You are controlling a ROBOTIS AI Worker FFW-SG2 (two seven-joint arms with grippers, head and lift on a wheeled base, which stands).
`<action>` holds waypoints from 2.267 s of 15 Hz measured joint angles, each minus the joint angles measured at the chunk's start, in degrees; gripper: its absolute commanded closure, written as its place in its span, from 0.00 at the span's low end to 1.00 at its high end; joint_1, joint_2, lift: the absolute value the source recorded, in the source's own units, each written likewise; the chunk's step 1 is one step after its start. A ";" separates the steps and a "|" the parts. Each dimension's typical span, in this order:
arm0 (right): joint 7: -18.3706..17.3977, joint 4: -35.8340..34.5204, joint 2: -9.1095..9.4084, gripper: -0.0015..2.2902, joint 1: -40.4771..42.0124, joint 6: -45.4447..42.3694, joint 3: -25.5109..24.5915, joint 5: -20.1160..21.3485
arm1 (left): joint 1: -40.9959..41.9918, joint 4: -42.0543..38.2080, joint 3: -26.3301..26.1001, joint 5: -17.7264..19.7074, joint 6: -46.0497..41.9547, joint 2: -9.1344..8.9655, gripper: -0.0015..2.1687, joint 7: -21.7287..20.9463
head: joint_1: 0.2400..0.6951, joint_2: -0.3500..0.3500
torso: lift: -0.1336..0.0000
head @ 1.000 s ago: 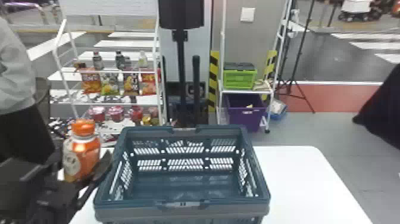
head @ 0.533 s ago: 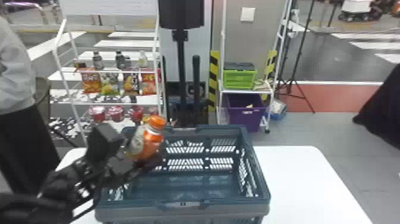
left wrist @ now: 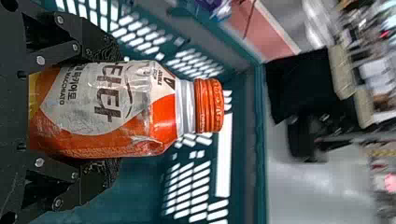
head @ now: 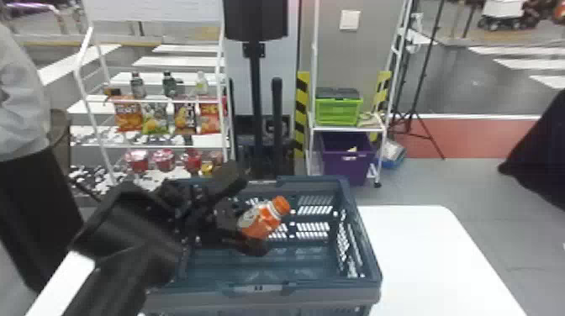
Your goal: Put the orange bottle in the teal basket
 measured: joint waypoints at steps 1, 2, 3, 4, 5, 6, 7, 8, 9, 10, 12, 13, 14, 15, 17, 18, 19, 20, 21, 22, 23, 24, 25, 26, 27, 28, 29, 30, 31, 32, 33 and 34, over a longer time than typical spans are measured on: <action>0.00 0.02 0.00 0.06 0.09 0.00 -0.05 0.00 | -2.06 3.88 -0.98 -3.87 -0.72 -1.46 0.81 -2.24 | 0.57 0.50 | 1.00; 0.00 0.03 0.00 0.06 0.13 0.00 -0.11 0.00 | -3.70 7.77 -1.43 -8.06 -1.97 -3.15 0.81 -3.55 | 0.57 0.50 | 1.00; 0.00 0.03 0.00 0.06 0.17 0.00 -0.16 0.00 | -4.99 11.05 -1.90 -10.93 -2.86 -4.24 0.81 -3.73 | 0.57 0.50 | 1.00; 0.00 0.06 0.00 0.06 0.21 0.00 -0.21 -0.02 | -6.32 14.78 -2.71 -13.11 -3.70 -4.98 0.81 -3.16 | 0.57 0.50 | 1.00; 0.00 0.09 0.00 0.06 0.25 0.00 -0.23 -0.09 | -7.32 18.04 -3.37 -14.47 -4.55 -5.38 0.81 -2.29 | 0.57 0.50 | 1.00; 0.00 0.11 0.00 0.06 0.29 0.00 -0.24 -0.13 | -7.96 20.35 -3.66 -15.42 -5.19 -5.66 0.81 -1.70 | 0.57 0.50 | 1.00; 0.00 0.11 0.00 0.06 0.34 0.00 -0.24 -0.16 | -8.44 22.45 -3.82 -16.64 -5.76 -5.96 0.81 -1.22 | 0.57 0.50 | 1.00; 0.00 0.11 0.00 0.06 0.38 0.00 -0.24 -0.17 | -8.74 23.72 -3.97 -17.76 -6.03 -6.17 0.81 -0.74 | 0.57 0.50 | 1.00; 0.00 0.11 0.00 0.06 0.46 0.00 -0.23 -0.18 | -8.93 24.75 -4.36 -18.94 -6.15 -6.30 0.80 -0.12 | 0.57 0.50 | 1.00; 0.00 0.11 0.00 0.06 0.52 -0.01 -0.21 -0.18 | -9.05 25.47 -4.88 -19.99 -6.14 -6.37 0.71 0.55 | 0.57 0.50 | 1.00; 0.00 0.04 0.00 0.06 0.58 -0.07 -0.20 -0.18 | -9.14 26.18 -5.34 -21.30 -5.95 -6.50 0.17 2.08 | 0.57 0.50 | 1.00; 0.00 0.00 0.00 0.06 0.59 -0.09 -0.19 -0.18 | -9.12 26.24 -5.39 -21.53 -5.74 -6.57 0.02 2.98 | 0.57 0.50 | 1.00; 0.00 -0.04 0.00 0.06 0.59 -0.11 -0.19 -0.17 | -8.94 26.15 -5.40 -21.61 -5.60 -6.60 0.02 3.82 | 0.57 0.50 | 1.00; 0.00 -0.06 0.00 0.06 0.61 -0.11 -0.18 -0.17 | -8.72 25.93 -5.34 -21.63 -5.54 -6.62 0.02 4.53 | 0.57 0.50 | 1.00; 0.00 -0.06 0.00 0.06 0.62 -0.05 -0.17 -0.15 | -8.07 24.56 -4.75 -21.55 -5.52 -6.52 0.02 5.33 | 0.57 0.50 | 1.00; 0.00 -0.09 0.00 0.06 0.65 -0.02 -0.17 -0.15 | -7.59 23.30 -4.29 -21.41 -5.52 -6.41 0.02 5.56 | 0.57 0.50 | 1.00; 0.00 -0.12 0.00 0.06 0.67 -0.01 -0.16 -0.15 | -6.73 21.19 -3.52 -21.21 -5.56 -6.23 0.03 5.88 | 0.57 0.50 | 1.00; 0.00 -0.12 0.00 0.06 0.67 0.00 -0.16 -0.16 | -5.70 18.53 -2.47 -21.01 -5.63 -6.04 0.03 5.92 | 0.57 0.50 | 1.00; 0.00 -0.11 0.00 0.06 0.68 0.00 -0.16 -0.16 | -4.73 16.01 -1.27 -20.86 -5.67 -5.91 0.04 5.65 | 0.57 0.50 | 1.00; 0.00 -0.07 0.00 0.06 0.68 0.00 -0.16 -0.15 | -3.54 12.88 0.21 -20.61 -5.69 -5.73 0.04 5.52 | 0.57 0.50 | 1.00; 0.00 -0.01 0.00 0.06 0.68 0.00 -0.16 -0.15 | -2.26 9.60 1.68 -20.14 -5.68 -5.45 0.04 5.65 | 0.57 0.50 | 1.00; 0.00 0.01 0.00 0.06 0.68 0.00 -0.16 -0.16 | -1.04 6.64 3.09 -19.54 -5.62 -5.24 0.04 5.68 | 0.57 0.50 | 1.00; 0.00 0.03 0.00 0.06 0.68 0.00 -0.16 -0.17 | 0.61 2.93 5.15 -18.47 -5.56 -5.10 0.04 5.45 | 0.57 0.50 | 1.00; 0.00 0.03 0.00 0.06 0.68 0.00 -0.16 -0.17 | 2.33 -0.65 7.16 -17.13 -5.54 -5.08 0.04 5.49 | 0.57 0.50 | 1.00; 0.00 -0.03 0.00 0.06 0.68 0.00 -0.16 -0.19 | 4.66 -5.25 9.67 -15.08 -5.52 -5.09 0.04 6.11 | 0.57 0.50 | 1.00; 0.00 -0.17 0.00 0.06 0.71 0.00 -0.16 -0.22 | 6.82 -9.45 11.89 -12.91 -5.49 -5.15 0.03 7.20 | 0.57 0.50 | 1.00; 0.00 -0.37 0.00 0.06 0.78 0.00 -0.16 -0.26 | 9.48 -14.46 14.44 -9.73 -5.19 -5.30 0.03 8.96 | 0.57 0.50 | 1.00; 0.00 -0.61 0.00 0.06 0.84 0.00 -0.14 -0.30 | 12.13 -19.43 16.94 -5.94 -4.32 -5.54 0.03 11.20 | 0.57 0.50 | 1.00; 0.00 -0.87 0.00 0.06 0.89 0.00 -0.06 -0.34 | 14.86 -24.25 19.64 -1.59 -2.89 -6.03 0.03 13.48 | 0.57 0.50 | 1.00; 0.00 -1.21 0.00 0.06 0.95 0.00 0.07 -0.40 | 17.69 -28.91 22.66 3.55 -0.89 -6.96 0.03 15.61 | 0.57 0.50 | 1.00; 0.00 -1.51 0.00 0.06 1.00 0.00 0.20 -0.49 | 20.16 -32.69 25.47 8.38 1.08 -7.93 0.03 17.10 | 0.57 0.50 | 1.00; 0.00 -1.82 0.00 0.06 1.03 0.00 0.36 -0.66 | 23.14 -36.95 28.64 13.74 4.09 -8.45 0.03 19.59 | 0.57 0.50 | 1.00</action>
